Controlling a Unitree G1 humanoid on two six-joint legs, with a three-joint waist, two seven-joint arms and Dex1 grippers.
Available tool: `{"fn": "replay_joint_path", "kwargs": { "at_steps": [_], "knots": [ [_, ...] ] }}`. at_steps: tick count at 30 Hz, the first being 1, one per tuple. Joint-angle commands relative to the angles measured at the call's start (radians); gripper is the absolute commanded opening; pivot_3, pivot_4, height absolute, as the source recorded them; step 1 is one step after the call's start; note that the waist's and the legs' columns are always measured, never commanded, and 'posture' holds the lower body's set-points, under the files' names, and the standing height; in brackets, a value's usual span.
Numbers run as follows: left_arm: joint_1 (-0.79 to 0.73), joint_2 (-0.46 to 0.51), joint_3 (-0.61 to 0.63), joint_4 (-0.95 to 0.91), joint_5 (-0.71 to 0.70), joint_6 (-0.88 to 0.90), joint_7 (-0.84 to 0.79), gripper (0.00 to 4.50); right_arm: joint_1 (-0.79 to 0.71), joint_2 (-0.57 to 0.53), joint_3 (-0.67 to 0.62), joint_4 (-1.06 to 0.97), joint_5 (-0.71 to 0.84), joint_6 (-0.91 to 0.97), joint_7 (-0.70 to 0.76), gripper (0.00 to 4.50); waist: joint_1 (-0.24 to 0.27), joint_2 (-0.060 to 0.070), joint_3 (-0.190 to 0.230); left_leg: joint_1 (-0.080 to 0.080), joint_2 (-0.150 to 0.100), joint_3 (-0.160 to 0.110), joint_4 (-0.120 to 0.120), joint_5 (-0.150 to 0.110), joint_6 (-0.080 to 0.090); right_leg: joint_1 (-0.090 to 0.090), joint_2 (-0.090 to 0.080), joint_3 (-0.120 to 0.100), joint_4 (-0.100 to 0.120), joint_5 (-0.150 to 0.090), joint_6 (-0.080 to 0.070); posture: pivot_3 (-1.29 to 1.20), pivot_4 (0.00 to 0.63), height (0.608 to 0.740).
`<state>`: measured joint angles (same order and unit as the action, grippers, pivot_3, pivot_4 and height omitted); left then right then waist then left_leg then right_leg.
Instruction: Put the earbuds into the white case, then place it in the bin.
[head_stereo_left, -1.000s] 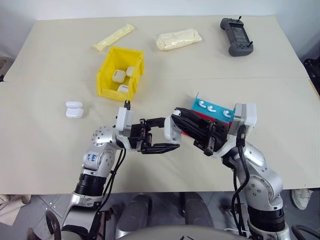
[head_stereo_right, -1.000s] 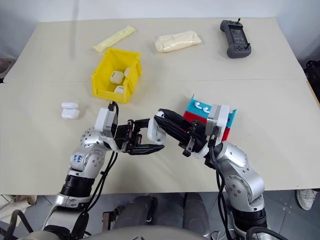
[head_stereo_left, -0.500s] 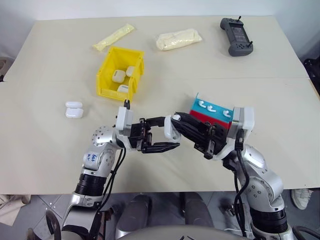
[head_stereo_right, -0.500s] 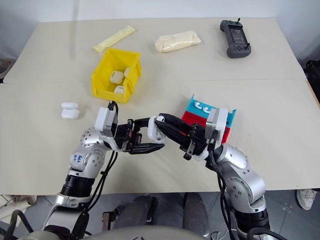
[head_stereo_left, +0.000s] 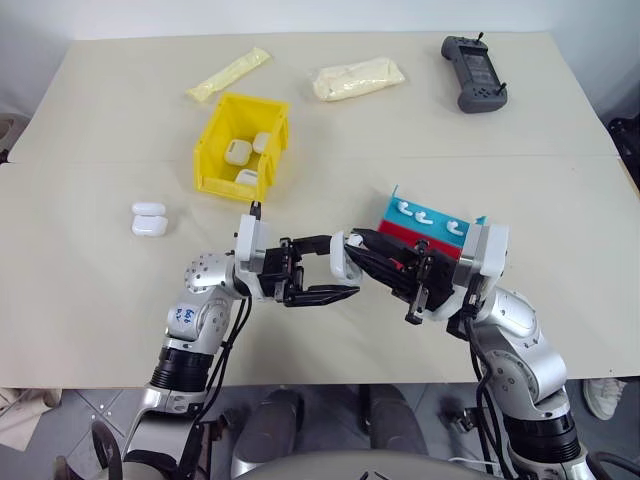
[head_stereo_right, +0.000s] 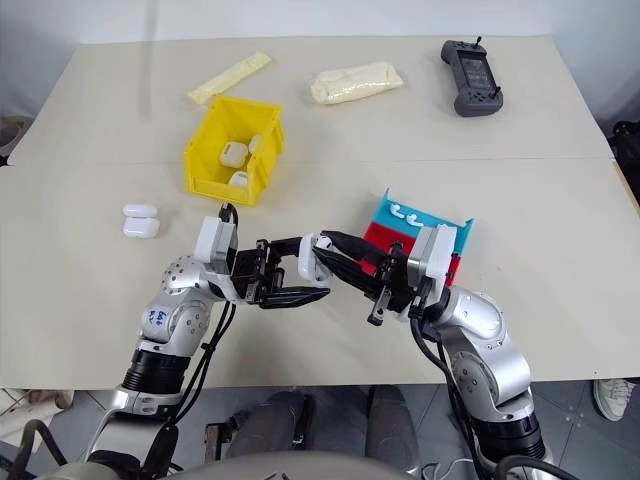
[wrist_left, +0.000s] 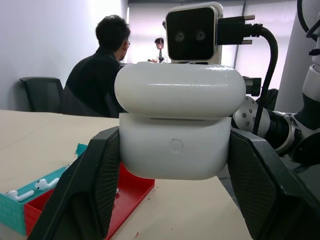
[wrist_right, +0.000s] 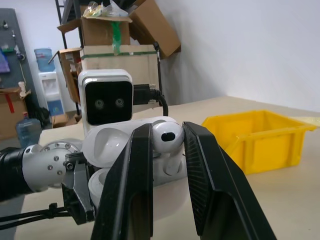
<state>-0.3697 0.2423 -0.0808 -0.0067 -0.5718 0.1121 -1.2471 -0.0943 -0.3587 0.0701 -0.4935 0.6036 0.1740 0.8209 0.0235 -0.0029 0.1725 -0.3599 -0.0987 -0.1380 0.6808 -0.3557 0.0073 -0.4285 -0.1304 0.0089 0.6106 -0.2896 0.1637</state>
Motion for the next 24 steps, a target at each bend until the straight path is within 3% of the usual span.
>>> {"fn": "replay_joint_path", "kwargs": {
  "at_steps": [1,6,18,24],
  "knots": [
    [-0.028,-0.014,0.022,-0.032,-0.028,-0.039,0.001,2.78,0.012,-0.047,0.006,0.009,-0.013,0.02,0.031,0.66,0.0,0.0,0.0,0.0,0.0,0.0,0.0,0.0,0.0,0.0,0.0,0.0,0.0,0.0,0.0,0.0,0.15,0.74],
    [-0.027,-0.02,0.021,-0.026,-0.022,-0.049,-0.002,2.78,-0.016,-0.063,0.012,0.002,0.036,0.08,0.016,0.66,0.0,0.0,0.0,0.0,0.0,0.0,0.0,0.0,0.0,0.0,0.0,0.0,0.0,0.0,0.0,0.0,0.15,0.74],
    [-0.029,-0.023,0.02,-0.013,-0.013,-0.062,-0.003,2.78,-0.031,-0.104,-0.081,-0.016,0.082,0.12,0.012,4.36,0.001,0.0,0.0,0.0,0.0,0.0,0.0,0.0,0.0,0.0,0.0,0.0,0.0,0.0,0.0,0.0,0.15,0.74],
    [-0.009,0.0,0.035,0.002,-0.004,-0.068,-0.004,2.78,0.161,-0.235,-0.316,-0.001,0.048,0.02,0.082,4.48,0.007,0.0,0.0,0.0,-0.001,0.0,0.0,0.0,0.001,0.001,-0.001,0.0,-0.001,0.0,0.0,0.0,0.15,0.74]
  ]
}}
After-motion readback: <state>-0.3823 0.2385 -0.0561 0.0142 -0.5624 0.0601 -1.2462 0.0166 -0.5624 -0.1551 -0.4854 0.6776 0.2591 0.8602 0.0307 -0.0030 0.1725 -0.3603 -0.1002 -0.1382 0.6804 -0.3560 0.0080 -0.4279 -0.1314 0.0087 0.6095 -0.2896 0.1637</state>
